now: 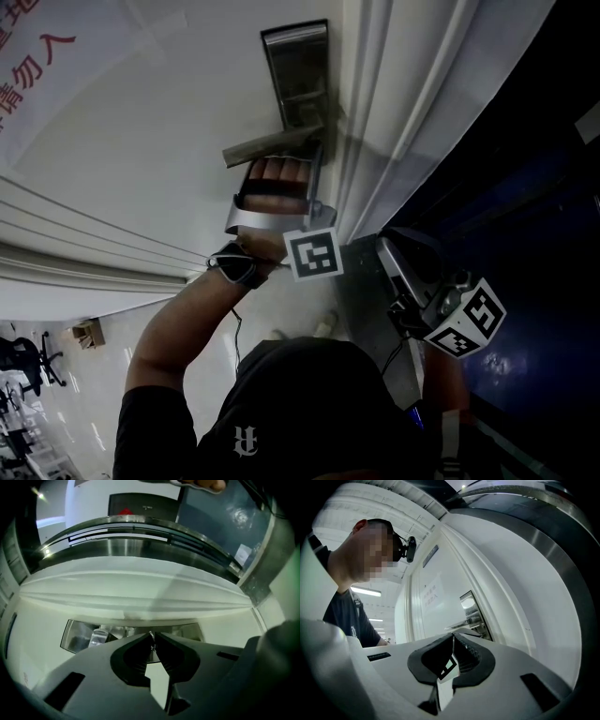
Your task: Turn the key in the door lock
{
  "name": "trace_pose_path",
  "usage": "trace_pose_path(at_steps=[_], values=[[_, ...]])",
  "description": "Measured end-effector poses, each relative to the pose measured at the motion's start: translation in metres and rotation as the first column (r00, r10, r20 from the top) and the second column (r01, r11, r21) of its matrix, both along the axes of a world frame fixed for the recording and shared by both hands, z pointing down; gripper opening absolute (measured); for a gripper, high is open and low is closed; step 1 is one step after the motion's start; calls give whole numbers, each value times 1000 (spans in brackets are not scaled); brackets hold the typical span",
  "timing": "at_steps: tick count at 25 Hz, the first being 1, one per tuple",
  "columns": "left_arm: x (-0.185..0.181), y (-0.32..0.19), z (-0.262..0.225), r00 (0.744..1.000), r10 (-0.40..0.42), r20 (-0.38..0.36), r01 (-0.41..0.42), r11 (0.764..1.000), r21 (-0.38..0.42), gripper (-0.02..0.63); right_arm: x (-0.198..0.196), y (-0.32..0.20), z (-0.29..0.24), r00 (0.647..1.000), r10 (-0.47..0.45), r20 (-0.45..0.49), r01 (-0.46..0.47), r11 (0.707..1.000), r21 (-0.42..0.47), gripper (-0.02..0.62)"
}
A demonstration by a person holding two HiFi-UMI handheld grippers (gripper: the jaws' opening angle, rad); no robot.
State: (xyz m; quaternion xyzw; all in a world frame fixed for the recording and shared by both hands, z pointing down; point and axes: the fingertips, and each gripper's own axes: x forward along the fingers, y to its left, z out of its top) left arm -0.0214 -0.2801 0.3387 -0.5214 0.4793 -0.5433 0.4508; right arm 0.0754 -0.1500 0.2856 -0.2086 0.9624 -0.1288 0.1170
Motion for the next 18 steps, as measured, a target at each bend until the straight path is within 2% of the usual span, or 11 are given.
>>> trace_pose_path(at_steps=[4, 9, 18], values=[[1, 0, 0, 996, -3, 86, 4, 1000, -17, 26, 2, 2, -1, 1000, 7, 3, -7, 1000, 3, 17], [1, -2, 2, 983, -32, 178, 30, 999, 18, 12, 4, 3, 0, 1000, 12, 1, -12, 1000, 3, 16], [2, -3, 3, 968, -33, 249, 21, 998, 51, 12, 2, 6, 0, 1000, 13, -12, -13, 1000, 7, 17]])
